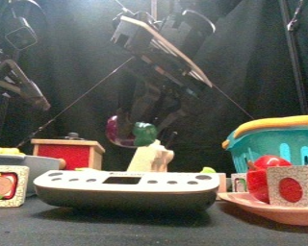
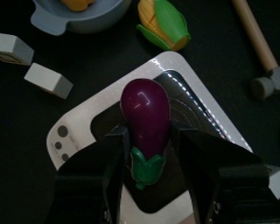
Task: Place eggplant on plate
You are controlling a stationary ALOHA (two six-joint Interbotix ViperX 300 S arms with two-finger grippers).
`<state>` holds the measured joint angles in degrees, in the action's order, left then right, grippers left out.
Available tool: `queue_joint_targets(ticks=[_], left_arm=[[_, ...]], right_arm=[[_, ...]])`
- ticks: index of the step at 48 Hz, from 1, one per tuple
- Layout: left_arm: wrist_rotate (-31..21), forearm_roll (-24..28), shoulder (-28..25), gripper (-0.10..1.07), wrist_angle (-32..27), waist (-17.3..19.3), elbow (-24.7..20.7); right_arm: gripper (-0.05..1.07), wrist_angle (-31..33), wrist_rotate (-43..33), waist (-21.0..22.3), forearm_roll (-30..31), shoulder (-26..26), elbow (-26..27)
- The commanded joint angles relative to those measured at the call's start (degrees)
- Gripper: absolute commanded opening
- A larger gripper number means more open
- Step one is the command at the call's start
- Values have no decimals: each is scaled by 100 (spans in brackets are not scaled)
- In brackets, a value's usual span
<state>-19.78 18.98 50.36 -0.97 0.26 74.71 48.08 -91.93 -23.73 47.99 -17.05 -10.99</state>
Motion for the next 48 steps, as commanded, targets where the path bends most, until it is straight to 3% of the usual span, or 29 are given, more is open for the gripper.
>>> queue_joint_targets(ticks=[1,15,26,48], left_arm=[[-9,0,-9,75,44,9,-70],[-9,0,-9,75,44,9,-70],[-9,0,-9,75,44,9,-70],[-9,0,-9,75,53,9,-44]], right_arm=[[76,97,9,-264,-281,404,-62],[76,220,9,-1002,-993,598,-272],[76,694,9,-1345,-1380,598,-334],[76,984,18,-1441,-2065,694,-677]])
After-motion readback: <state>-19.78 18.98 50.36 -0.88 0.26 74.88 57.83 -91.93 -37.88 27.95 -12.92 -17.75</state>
